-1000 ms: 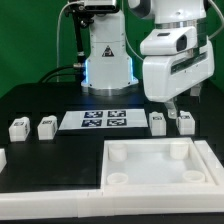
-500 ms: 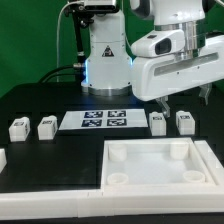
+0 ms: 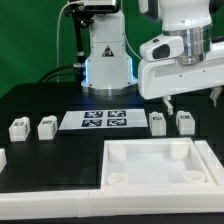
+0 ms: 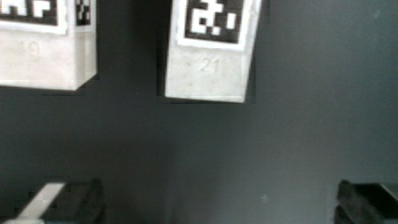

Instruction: Assemble one leg

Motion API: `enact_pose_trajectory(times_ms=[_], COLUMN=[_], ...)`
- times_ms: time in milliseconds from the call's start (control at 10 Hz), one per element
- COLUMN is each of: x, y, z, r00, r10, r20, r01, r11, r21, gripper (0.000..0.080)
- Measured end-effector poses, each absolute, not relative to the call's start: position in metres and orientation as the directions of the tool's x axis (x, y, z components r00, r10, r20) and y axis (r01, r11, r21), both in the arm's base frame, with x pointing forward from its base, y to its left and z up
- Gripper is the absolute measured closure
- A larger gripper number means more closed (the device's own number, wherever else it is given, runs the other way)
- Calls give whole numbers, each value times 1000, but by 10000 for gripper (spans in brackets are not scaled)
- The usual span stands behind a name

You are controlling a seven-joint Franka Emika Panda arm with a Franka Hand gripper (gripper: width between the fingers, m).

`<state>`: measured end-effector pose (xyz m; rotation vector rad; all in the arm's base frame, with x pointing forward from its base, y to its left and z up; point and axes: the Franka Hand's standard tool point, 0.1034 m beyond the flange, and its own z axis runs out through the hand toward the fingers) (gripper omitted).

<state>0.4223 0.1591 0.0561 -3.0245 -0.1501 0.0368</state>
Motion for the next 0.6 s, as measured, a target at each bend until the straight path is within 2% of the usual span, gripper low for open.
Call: enact_pose_trajectory(times_ms=[300,400,600], x=[415,408,412], y=[163,162,163], z=[55,52,44], r00=[940,880,790], r10=[91,88,92], r20=[-328,-467,-606], r01=[58,44,33], r11=[-992,-994,-994], r21=[-110,-103,-107], gripper=[150,150,150])
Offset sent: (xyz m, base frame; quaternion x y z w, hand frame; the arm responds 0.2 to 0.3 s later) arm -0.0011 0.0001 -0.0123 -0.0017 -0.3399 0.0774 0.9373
